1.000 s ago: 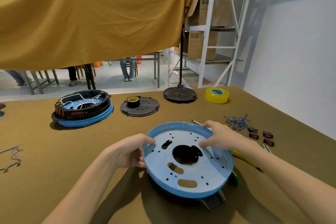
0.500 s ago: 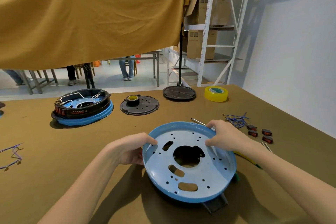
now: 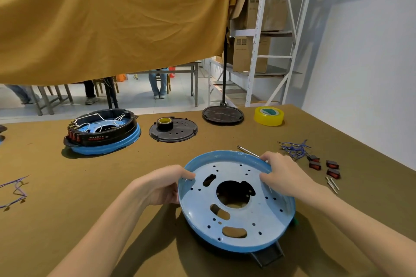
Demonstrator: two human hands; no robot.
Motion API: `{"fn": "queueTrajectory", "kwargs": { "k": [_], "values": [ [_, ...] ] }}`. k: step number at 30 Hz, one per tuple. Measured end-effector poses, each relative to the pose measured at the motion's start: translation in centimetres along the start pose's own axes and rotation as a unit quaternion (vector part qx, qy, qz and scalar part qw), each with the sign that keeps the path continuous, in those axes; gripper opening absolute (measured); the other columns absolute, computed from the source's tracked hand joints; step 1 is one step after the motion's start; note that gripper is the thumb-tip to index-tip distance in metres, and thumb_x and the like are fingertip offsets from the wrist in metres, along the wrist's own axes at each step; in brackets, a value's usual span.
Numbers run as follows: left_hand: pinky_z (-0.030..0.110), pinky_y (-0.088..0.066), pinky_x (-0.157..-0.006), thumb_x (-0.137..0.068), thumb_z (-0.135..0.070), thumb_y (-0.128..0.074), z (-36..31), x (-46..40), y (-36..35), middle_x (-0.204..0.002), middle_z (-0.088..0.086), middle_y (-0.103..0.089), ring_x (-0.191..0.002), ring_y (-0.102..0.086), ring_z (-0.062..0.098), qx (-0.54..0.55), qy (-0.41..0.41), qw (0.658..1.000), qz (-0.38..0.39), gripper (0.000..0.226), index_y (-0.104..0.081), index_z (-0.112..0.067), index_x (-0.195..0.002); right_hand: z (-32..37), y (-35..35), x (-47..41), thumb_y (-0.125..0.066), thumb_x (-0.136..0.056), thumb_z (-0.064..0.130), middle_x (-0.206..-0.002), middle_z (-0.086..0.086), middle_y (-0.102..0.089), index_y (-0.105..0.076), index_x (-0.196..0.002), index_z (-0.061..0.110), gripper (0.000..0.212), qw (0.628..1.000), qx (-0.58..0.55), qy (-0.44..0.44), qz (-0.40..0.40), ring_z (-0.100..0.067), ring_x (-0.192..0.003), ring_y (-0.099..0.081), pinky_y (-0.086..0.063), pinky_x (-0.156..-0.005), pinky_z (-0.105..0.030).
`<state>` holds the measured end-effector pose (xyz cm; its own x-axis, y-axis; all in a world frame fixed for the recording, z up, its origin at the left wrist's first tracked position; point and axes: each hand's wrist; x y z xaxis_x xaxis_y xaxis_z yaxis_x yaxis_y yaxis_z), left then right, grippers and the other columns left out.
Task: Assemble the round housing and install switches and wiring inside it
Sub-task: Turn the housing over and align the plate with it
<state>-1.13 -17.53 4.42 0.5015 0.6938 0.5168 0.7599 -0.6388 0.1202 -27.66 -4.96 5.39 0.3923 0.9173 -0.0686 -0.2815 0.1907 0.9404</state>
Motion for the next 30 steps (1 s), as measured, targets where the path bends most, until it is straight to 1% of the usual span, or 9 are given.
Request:
{"fn": "queueTrajectory", "kwargs": {
  "k": [3, 7, 10, 15, 21, 23, 25, 28, 30],
  "values": [
    [0.038, -0.063, -0.066, -0.103, -0.017, -0.058, 0.0, 0.2, -0.2, -0.102, 0.014, -0.079, -0.086, -0.079, 0.029, -0.008, 0.001, 1.000, -0.001, 0.024, -0.061, -0.008, -0.125, 0.0, -0.3, 0.4, -0.064, -0.096, 0.022, -0.112, -0.002, -0.066, -0.055, -0.133, 0.021, 0.038, 1.000, -0.017, 0.008, -0.011, -0.013, -0.085, -0.063, -0.054, -0.073, -0.031],
    [0.042, -0.065, -0.074, -0.103, -0.015, -0.059, -0.2, 0.1, -0.8, -0.098, 0.013, -0.080, -0.086, -0.078, 0.029, -0.011, -0.009, 1.000, -0.017, 0.020, -0.062, -0.008, -0.122, -0.1, -0.3, 0.0, -0.065, -0.094, 0.019, -0.105, 0.001, -0.066, -0.058, -0.133, 0.020, 0.039, 0.999, -0.040, 0.001, -0.019, -0.007, -0.076, -0.061, -0.043, -0.059, -0.021],
    [0.049, -0.062, -0.083, -0.105, -0.017, -0.056, -0.1, 0.1, -1.4, -0.102, 0.018, -0.079, -0.092, -0.076, 0.033, 0.012, -0.015, 0.999, -0.047, 0.019, -0.062, -0.007, -0.120, 0.0, -0.4, 0.1, -0.064, -0.095, 0.018, -0.108, -0.002, -0.067, -0.058, -0.135, 0.018, 0.040, 0.999, -0.049, -0.001, -0.024, -0.010, -0.076, -0.062, -0.048, -0.065, -0.025],
    [0.044, -0.065, -0.076, -0.101, -0.017, -0.064, 0.1, 0.3, -1.3, -0.098, 0.015, -0.080, -0.090, -0.077, 0.033, 0.036, -0.006, 0.999, -0.034, 0.022, -0.063, -0.007, -0.121, 0.2, -0.7, 0.7, -0.060, -0.096, 0.017, -0.110, -0.002, -0.066, -0.054, -0.138, 0.016, 0.042, 0.997, -0.069, 0.002, -0.043, -0.017, -0.086, -0.066, -0.056, -0.078, -0.037],
    [0.039, -0.063, -0.072, -0.102, -0.023, -0.063, 0.0, 0.5, -1.9, -0.103, 0.015, -0.079, -0.091, -0.076, 0.030, 0.048, -0.005, 0.998, -0.042, 0.026, -0.062, -0.009, -0.124, 0.6, -0.5, 1.0, -0.059, -0.098, 0.025, -0.123, -0.007, -0.059, -0.049, -0.139, 0.014, 0.044, 1.000, -0.019, -0.010, -0.020, -0.024, -0.104, -0.060, -0.051, -0.096, -0.045],
    [0.040, -0.064, -0.077, -0.099, -0.025, -0.067, 0.0, 0.5, -1.4, -0.109, 0.015, -0.078, -0.097, -0.076, 0.030, 0.062, 0.001, 0.998, -0.013, 0.032, -0.061, -0.010, -0.127, 1.1, 0.0, 0.8, -0.061, -0.098, 0.029, -0.128, -0.006, -0.055, -0.046, -0.142, 0.015, 0.048, 0.997, 0.027, 0.021, -0.076, -0.023, -0.111, -0.057, -0.050, -0.097, -0.042],
    [0.038, -0.063, -0.075, -0.095, -0.033, -0.072, -0.1, 0.5, -0.7, -0.121, 0.016, -0.073, -0.102, -0.074, 0.029, 0.077, -0.001, 0.997, 0.017, 0.044, -0.059, -0.011, -0.131, 2.6, 0.2, 0.4, -0.064, -0.097, 0.029, -0.120, 0.001, -0.060, -0.053, -0.139, 0.018, 0.045, 0.988, -0.023, 0.090, -0.120, -0.016, -0.107, -0.059, -0.052, -0.094, -0.038],
    [0.033, -0.061, -0.065, -0.088, -0.050, -0.072, 0.2, 0.4, 0.4, -0.115, 0.019, -0.072, -0.087, -0.074, 0.028, 0.116, 0.008, 0.993, 0.016, 0.062, -0.056, -0.005, -0.127, 6.4, -0.7, -0.2, -0.067, -0.097, 0.030, -0.096, 0.011, -0.066, -0.069, -0.120, 0.020, 0.026, 0.975, -0.112, 0.184, -0.047, -0.003, -0.083, -0.060, -0.053, -0.076, -0.028],
    [0.037, -0.062, -0.070, -0.092, -0.053, -0.065, 0.8, 0.2, 1.3, -0.106, 0.022, -0.074, -0.085, -0.076, 0.031, 0.167, 0.031, 0.985, 0.038, 0.065, -0.053, 0.000, -0.128, 8.7, -2.0, -0.7, -0.068, -0.096, 0.034, -0.095, 0.010, -0.068, -0.072, -0.118, 0.022, 0.025, 0.969, -0.111, 0.221, -0.003, -0.004, -0.083, -0.061, -0.054, -0.076, -0.028]
  ]
}}
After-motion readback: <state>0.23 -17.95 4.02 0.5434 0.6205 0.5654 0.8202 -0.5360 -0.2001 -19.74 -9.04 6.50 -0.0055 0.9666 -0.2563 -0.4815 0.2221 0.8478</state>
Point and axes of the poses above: each hand's wrist, its own x-axis away from the middle knuckle, its own y-axis out of the back of the hand, z = x × y
